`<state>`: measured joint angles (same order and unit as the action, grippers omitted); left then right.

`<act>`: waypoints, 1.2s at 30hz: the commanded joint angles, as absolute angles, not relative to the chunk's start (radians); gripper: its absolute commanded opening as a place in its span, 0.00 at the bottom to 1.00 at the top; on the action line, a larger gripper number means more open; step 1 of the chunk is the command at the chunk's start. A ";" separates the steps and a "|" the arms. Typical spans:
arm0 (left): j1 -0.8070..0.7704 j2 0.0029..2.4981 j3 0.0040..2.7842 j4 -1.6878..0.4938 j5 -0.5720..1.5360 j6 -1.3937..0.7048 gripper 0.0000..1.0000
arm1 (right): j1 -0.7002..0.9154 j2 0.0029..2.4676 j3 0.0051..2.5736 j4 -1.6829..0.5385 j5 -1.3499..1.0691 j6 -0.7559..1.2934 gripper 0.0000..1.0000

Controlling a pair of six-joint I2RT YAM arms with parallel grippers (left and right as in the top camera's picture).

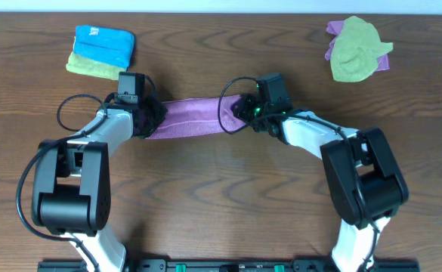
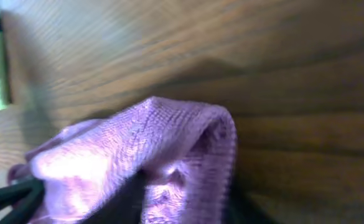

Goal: Fold the cloth

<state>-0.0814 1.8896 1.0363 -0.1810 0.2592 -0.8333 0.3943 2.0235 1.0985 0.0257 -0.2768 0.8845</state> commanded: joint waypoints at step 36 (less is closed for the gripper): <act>-0.262 1.952 1.050 -0.179 0.253 -0.839 0.06 | 0.414 1.689 1.083 -0.145 -0.321 0.695 0.01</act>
